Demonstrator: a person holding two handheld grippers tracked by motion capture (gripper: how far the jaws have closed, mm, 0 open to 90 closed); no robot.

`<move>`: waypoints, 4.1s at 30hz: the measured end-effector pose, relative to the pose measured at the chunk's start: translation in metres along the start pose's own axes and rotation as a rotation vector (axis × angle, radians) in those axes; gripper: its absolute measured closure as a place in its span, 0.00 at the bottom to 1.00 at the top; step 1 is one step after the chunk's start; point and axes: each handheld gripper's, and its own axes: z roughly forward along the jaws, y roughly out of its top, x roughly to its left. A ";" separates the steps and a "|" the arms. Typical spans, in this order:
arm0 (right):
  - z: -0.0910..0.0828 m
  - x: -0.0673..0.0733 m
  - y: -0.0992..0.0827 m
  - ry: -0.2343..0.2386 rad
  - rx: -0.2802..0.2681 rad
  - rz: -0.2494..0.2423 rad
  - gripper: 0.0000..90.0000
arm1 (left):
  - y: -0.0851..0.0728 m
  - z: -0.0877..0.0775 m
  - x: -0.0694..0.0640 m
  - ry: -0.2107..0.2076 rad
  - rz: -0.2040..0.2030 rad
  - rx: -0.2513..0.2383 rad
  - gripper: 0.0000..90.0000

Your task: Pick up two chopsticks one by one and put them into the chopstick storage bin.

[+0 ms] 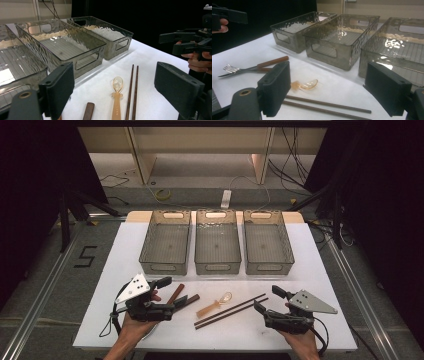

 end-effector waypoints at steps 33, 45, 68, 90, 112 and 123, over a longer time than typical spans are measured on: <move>-0.003 -0.005 0.002 -0.006 0.029 -0.006 0.24 | 0.007 0.069 -0.038 -0.104 0.177 0.532 0.21; -0.004 -0.008 0.002 -0.015 0.034 0.000 0.25 | -0.011 0.109 -0.050 -0.125 0.262 0.755 0.34; -0.002 -0.007 0.002 -0.017 0.047 -0.002 0.25 | -0.025 0.137 -0.057 -0.154 0.330 0.926 0.76; -0.001 -0.006 0.002 -0.017 0.058 -0.008 0.25 | -0.024 0.147 -0.061 -0.131 0.349 1.017 0.91; -0.004 -0.010 0.002 -0.031 0.039 -0.005 0.25 | -0.003 0.135 -0.056 -0.144 0.317 0.954 0.93; -0.007 -0.010 0.003 -0.038 0.014 -0.004 0.25 | 0.022 0.115 -0.032 -0.115 0.209 0.780 0.93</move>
